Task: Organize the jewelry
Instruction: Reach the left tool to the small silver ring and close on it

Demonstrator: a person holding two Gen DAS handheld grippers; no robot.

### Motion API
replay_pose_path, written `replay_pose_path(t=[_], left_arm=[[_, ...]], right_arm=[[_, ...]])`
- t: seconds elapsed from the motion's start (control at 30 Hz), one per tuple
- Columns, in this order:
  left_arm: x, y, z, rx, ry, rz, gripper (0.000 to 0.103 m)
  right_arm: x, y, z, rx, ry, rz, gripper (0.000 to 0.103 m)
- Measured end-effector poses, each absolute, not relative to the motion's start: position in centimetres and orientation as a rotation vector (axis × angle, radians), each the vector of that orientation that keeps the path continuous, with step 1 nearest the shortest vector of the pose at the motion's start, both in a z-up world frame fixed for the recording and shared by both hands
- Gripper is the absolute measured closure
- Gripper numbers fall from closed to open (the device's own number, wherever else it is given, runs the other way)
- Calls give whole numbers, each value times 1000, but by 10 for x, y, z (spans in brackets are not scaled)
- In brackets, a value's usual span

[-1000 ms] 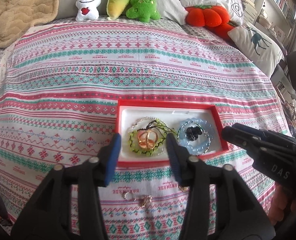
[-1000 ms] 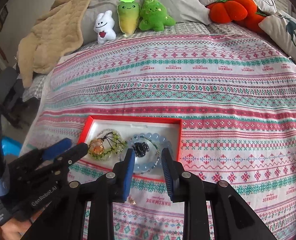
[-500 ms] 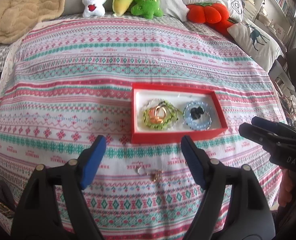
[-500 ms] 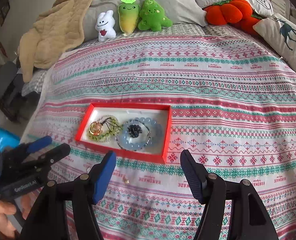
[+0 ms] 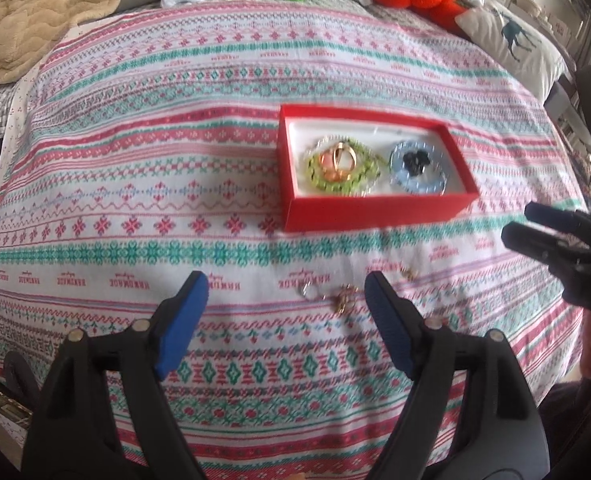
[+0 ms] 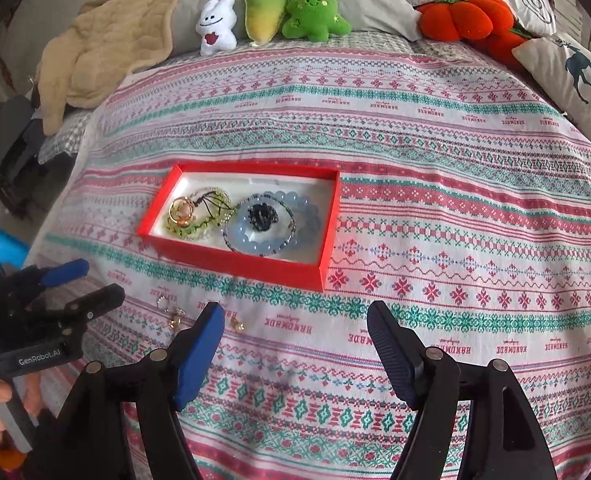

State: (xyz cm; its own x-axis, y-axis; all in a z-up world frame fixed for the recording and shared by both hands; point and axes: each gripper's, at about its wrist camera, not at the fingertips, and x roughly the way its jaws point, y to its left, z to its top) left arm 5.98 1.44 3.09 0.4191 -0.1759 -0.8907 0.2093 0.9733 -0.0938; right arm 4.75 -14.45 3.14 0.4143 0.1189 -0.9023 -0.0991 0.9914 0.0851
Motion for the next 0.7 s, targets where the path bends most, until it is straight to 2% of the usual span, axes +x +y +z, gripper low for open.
replay_pose_path(t=[0.27, 0.53, 0.6, 0.67, 0.7], left_arm=[[54, 18, 10, 58, 1194, -240, 22], [59, 20, -1, -34, 1258, -261, 23], [62, 16, -3, -42, 1260, -267, 31], [66, 12, -7, -40, 1268, -269, 46], [68, 10, -9, -39, 1273, -268, 49]], right_arm=[[47, -146, 8, 6, 1222, 101, 27], [47, -145, -5, -8, 1271, 88, 27], [48, -145, -7, -10, 1278, 85, 27], [49, -144, -9, -9, 1285, 82, 27], [49, -144, -10, -8, 1287, 81, 27]])
